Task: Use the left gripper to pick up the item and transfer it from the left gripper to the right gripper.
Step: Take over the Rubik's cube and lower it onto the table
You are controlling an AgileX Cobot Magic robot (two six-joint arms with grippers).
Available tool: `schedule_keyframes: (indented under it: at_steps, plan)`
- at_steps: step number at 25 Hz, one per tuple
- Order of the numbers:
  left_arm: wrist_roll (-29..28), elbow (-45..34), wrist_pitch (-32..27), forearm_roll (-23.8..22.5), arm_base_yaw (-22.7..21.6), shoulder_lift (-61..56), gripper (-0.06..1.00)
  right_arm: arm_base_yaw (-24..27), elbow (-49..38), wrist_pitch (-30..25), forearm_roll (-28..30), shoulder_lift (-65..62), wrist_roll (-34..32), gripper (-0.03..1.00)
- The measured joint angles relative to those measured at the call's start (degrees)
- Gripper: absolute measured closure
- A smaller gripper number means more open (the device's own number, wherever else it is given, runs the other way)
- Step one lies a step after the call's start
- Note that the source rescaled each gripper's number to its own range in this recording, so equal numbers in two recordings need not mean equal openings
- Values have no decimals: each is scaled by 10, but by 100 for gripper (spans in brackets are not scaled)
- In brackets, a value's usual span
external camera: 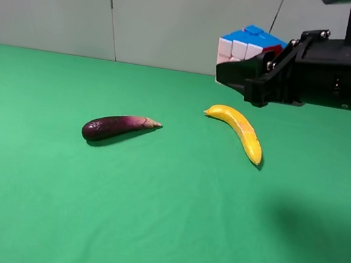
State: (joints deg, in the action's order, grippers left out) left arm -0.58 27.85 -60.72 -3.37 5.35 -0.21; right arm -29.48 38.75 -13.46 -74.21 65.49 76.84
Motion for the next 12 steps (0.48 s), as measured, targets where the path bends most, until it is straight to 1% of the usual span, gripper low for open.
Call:
schedule_keyframes:
  at_steps: [3,6,8,10,12]
  plan:
    - [0,0,0,0,0,0,12,4,0,-12,130,0,-136,97]
    - [0,0,0,0,0,0,12,28,0,-49,258,0,-264,97]
    - [0,0,0,0,0,0,12,50,0,-81,340,0,-336,97]
    - [0,0,0,0,0,0,12,74,0,-117,405,0,-400,97]
    - [0,0,0,0,0,0,12,94,0,-148,459,0,-444,97]
